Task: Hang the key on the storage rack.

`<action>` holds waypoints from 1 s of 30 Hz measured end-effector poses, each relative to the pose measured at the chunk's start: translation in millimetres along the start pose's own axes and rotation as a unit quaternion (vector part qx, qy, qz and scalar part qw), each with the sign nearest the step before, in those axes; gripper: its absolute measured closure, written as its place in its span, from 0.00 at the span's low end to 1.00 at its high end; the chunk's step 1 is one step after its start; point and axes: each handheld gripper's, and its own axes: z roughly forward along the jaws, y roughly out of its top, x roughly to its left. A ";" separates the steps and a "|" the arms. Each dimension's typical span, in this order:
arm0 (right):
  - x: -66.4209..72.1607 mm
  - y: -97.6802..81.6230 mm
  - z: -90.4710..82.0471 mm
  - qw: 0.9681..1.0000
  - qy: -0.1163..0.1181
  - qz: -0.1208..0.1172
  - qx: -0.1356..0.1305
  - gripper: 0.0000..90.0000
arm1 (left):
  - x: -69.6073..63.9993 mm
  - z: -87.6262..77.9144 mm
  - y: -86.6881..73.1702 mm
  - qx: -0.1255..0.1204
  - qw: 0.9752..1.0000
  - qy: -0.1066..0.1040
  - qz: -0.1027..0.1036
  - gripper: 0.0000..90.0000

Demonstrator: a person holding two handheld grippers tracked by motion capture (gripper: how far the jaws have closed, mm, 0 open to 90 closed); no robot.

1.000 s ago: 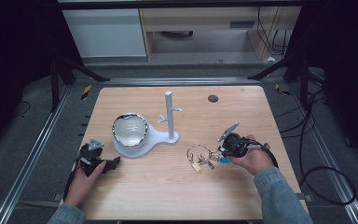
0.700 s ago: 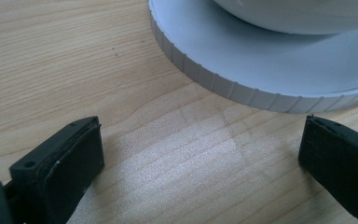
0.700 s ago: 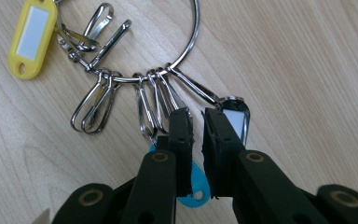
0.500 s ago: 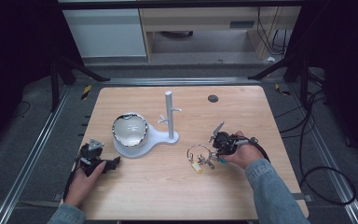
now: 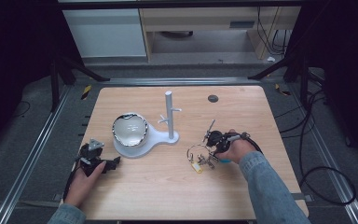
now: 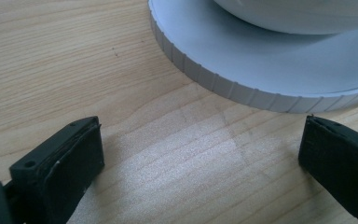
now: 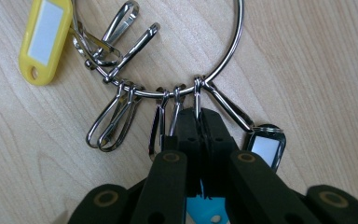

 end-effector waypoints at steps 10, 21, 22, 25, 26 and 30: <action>-2.0 4.5 -16.5 1.000 0.028 0.013 0.005 0.99 | 0.0 0.0 0.0 0.000 1.000 0.000 0.000 0.00; -4.1 14.3 -66.2 1.000 0.009 -0.004 0.004 0.99 | 0.0 0.0 0.0 0.000 1.000 0.000 0.000 0.00; -4.3 15.9 -70.2 1.000 0.007 -0.004 0.005 0.99 | 0.0 0.0 0.0 0.000 1.000 0.000 0.000 0.00; -6.6 22.0 -85.1 1.000 -0.003 -0.011 0.006 0.99 | 0.0 0.1 0.0 -0.001 1.000 0.000 -0.001 0.00; -6.6 22.0 -85.1 1.000 -0.003 -0.011 0.006 0.99 | 0.0 0.1 0.0 -0.001 1.000 0.000 -0.001 0.00; -8.2 26.5 -97.5 1.000 -0.009 -0.012 0.005 0.99 | 0.1 0.1 0.0 -0.001 1.000 0.000 0.000 0.00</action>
